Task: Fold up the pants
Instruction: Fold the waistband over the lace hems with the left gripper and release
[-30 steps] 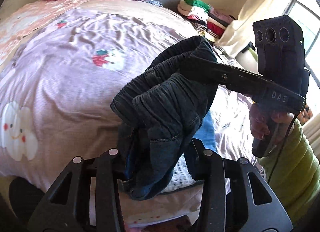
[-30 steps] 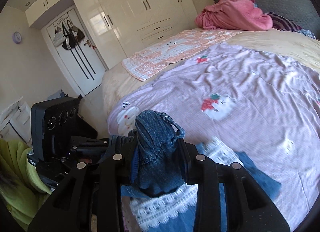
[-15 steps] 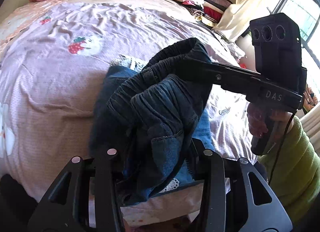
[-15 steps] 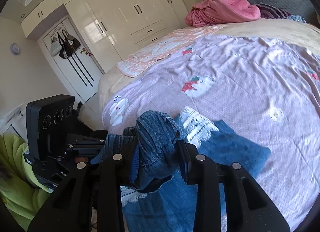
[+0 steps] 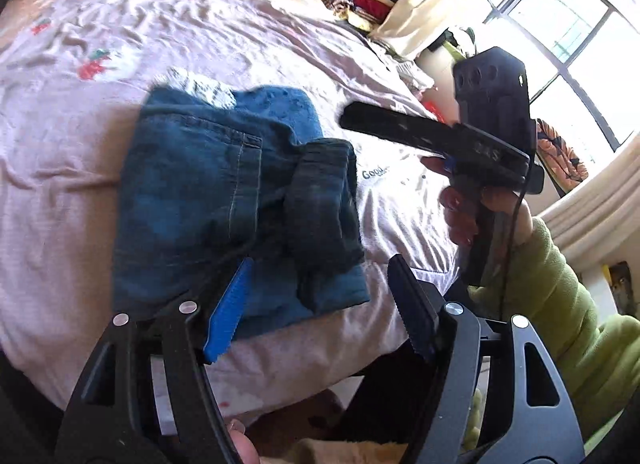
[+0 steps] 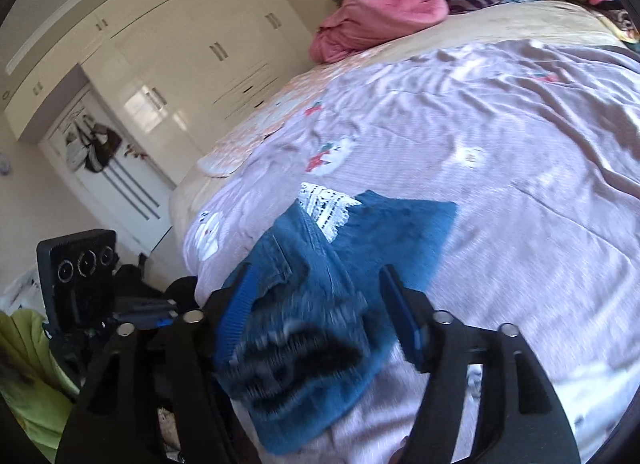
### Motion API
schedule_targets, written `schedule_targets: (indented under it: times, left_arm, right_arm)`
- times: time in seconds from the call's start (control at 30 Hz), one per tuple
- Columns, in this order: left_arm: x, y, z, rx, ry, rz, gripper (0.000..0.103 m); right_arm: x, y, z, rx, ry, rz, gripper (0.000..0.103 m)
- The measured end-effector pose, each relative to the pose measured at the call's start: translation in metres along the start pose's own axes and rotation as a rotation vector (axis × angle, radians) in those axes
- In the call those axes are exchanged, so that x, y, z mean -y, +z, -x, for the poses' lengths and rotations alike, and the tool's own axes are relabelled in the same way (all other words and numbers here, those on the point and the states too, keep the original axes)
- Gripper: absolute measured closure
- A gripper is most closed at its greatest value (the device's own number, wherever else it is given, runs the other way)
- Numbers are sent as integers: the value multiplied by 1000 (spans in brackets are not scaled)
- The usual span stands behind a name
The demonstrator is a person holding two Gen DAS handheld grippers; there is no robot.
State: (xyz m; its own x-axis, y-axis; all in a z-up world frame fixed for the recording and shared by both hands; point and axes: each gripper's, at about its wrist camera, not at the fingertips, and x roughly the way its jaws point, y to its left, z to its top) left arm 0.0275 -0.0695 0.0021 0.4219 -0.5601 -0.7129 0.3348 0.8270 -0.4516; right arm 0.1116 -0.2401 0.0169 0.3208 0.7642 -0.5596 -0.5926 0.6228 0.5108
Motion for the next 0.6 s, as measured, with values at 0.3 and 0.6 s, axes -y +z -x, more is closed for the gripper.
schedule_targets:
  times: [0.3, 0.6]
  left_arm:
    - [-21, 18, 9, 61, 233, -15, 78]
    - [0, -11, -33, -79, 286, -209, 85]
  right_arm:
    - [-13, 22, -15, -45, -83, -1, 33]
    - [-13, 50, -97, -263, -149, 46, 60]
